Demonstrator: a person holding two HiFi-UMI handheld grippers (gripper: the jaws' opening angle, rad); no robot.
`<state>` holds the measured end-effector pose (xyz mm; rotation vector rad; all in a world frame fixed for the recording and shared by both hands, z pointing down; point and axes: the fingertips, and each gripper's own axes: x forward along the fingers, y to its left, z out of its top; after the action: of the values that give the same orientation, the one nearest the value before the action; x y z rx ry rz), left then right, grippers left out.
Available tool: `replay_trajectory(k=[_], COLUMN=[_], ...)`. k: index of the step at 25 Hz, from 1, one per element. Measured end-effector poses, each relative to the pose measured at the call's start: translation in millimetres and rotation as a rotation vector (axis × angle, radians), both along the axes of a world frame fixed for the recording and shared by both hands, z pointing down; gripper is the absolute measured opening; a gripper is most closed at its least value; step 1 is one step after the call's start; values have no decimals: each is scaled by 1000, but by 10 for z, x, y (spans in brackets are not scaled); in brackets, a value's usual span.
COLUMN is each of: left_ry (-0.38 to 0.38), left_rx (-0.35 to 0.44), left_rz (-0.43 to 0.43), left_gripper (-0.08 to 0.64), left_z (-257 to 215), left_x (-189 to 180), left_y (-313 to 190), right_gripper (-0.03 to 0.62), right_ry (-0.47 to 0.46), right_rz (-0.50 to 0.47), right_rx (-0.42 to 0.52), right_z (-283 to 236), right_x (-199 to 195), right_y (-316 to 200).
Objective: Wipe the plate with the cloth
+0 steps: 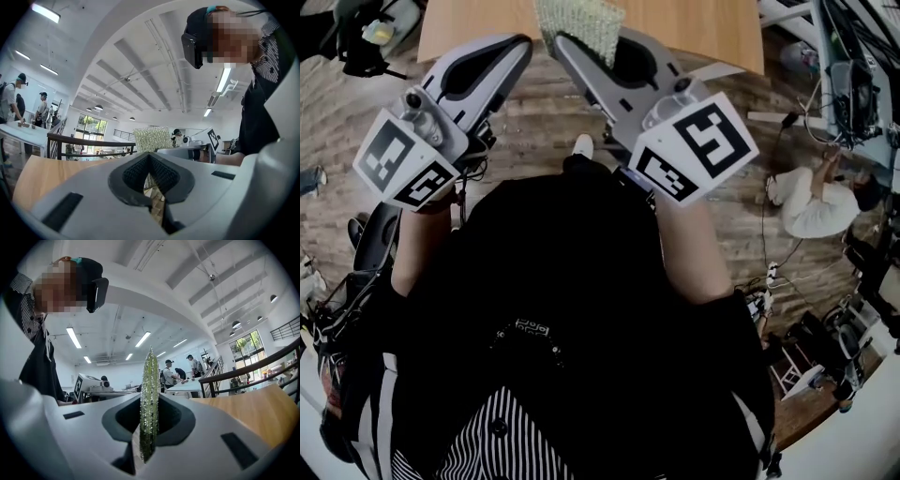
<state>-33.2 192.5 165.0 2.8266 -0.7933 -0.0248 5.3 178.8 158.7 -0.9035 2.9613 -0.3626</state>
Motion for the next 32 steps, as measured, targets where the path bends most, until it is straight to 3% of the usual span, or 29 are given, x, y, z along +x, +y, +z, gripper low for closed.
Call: replay_trajectory(k=[8, 12, 17, 27, 32], left_ry=[-24, -15, 10, 68, 82], left_rx=[-48, -69, -72, 14, -9], left_rz=[-73, -69, -12, 129, 171], left_gripper=[-6, -6, -6, -6, -6], left_z=[157, 214, 280, -62, -34], left_x=[-16, -74, -17, 49, -47], left_y=[-383, -621, -1019, -2379, -2844], right_gripper=[52, 52, 51, 51, 51], right_ry=[-21, -19, 5, 87, 105], right_rz=[3, 10, 29, 158, 214], right_rx=[-33, -62, -70, -42, -62], right_z=[146, 239, 313, 94, 89], right_x=[240, 183, 147, 233, 203], right_y=[-502, -784, -1151, -2247, -2669])
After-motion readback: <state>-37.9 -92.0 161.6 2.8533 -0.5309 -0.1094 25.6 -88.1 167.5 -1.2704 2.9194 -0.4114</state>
